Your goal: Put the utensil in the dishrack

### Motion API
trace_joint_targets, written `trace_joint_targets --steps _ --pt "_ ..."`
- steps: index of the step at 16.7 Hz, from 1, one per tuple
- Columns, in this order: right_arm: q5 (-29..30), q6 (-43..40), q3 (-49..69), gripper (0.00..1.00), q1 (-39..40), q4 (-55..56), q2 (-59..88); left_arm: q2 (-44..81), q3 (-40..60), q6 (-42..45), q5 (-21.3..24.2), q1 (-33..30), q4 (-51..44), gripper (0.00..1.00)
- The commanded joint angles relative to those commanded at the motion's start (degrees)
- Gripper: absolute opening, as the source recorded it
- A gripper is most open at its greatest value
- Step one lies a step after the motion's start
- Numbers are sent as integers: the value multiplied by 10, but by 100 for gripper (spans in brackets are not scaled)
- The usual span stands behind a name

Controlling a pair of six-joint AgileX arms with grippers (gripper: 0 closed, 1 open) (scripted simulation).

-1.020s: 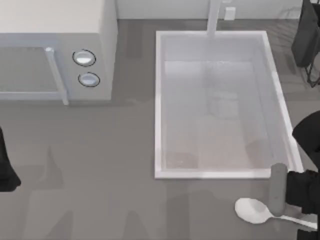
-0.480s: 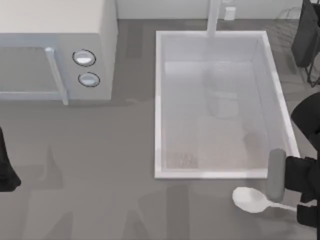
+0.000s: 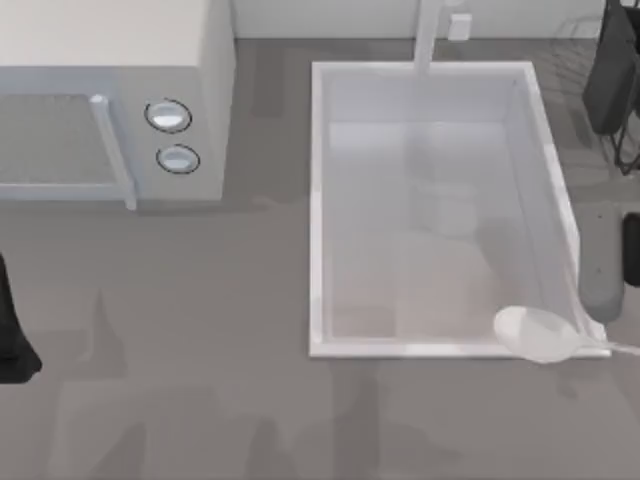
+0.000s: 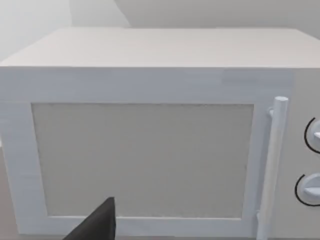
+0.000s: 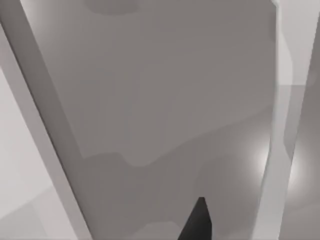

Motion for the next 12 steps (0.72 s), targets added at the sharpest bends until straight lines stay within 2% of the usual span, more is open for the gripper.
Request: trace_joint_targets --steps 5,12 --pt "0 4 87 0 -4 -95 -34 0 0 0 0 0 0 100" --pt "-10 18 87 0 -17 -76 -38 0 0 0 0 0 0 100"
